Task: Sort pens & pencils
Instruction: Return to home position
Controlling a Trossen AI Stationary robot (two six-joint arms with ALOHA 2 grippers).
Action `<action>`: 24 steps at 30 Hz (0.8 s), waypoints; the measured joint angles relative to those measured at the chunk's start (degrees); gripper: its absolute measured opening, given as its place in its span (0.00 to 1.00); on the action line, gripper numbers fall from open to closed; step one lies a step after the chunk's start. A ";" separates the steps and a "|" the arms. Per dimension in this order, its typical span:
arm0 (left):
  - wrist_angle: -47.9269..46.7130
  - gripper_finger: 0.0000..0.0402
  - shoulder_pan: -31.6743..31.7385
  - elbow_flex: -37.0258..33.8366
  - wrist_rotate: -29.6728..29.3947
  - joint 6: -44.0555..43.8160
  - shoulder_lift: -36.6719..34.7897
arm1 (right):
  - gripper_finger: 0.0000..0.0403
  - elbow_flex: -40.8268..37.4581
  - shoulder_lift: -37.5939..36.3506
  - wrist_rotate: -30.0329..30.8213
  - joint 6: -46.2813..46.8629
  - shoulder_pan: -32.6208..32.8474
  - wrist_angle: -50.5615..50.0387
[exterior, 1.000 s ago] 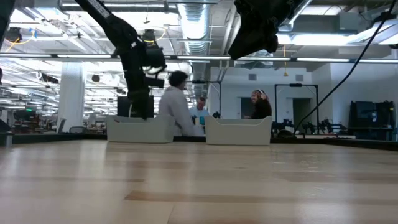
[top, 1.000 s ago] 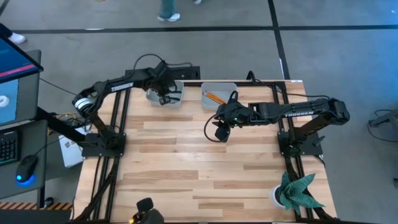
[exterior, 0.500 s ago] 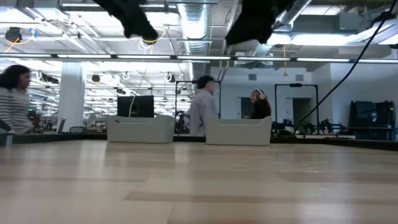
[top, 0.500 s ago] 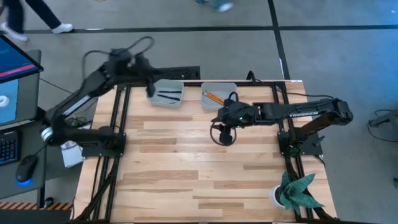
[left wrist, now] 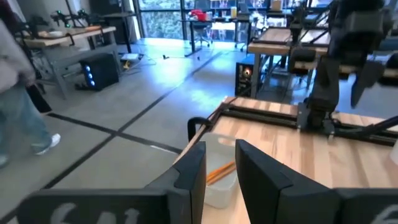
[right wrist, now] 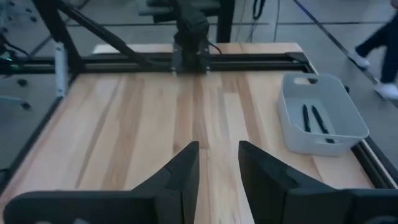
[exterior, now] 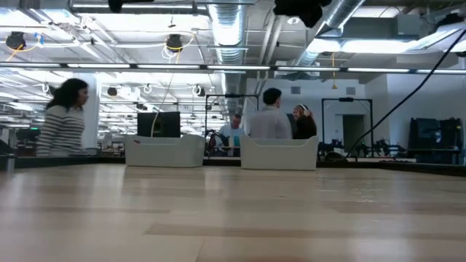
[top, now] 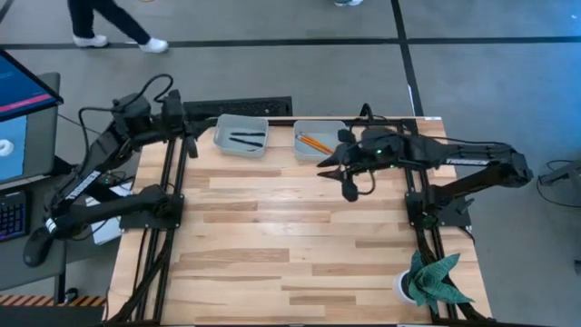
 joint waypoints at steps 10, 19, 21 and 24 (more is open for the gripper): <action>8.49 0.20 0.02 -11.48 2.01 -1.29 -5.24 | 0.33 -18.21 -17.73 -0.30 5.82 -3.95 12.20; 16.69 0.20 0.02 -25.24 -6.17 -7.41 -15.14 | 0.33 -35.61 -33.70 -0.17 9.49 -3.45 27.13; 16.52 0.20 0.04 -27.40 -7.41 -8.03 -17.23 | 0.33 -38.83 -36.48 -0.11 9.51 -3.45 31.09; 17.07 0.20 0.04 -30.34 -7.86 -8.32 -20.57 | 0.33 -43.09 -40.21 -0.11 9.50 -3.45 34.12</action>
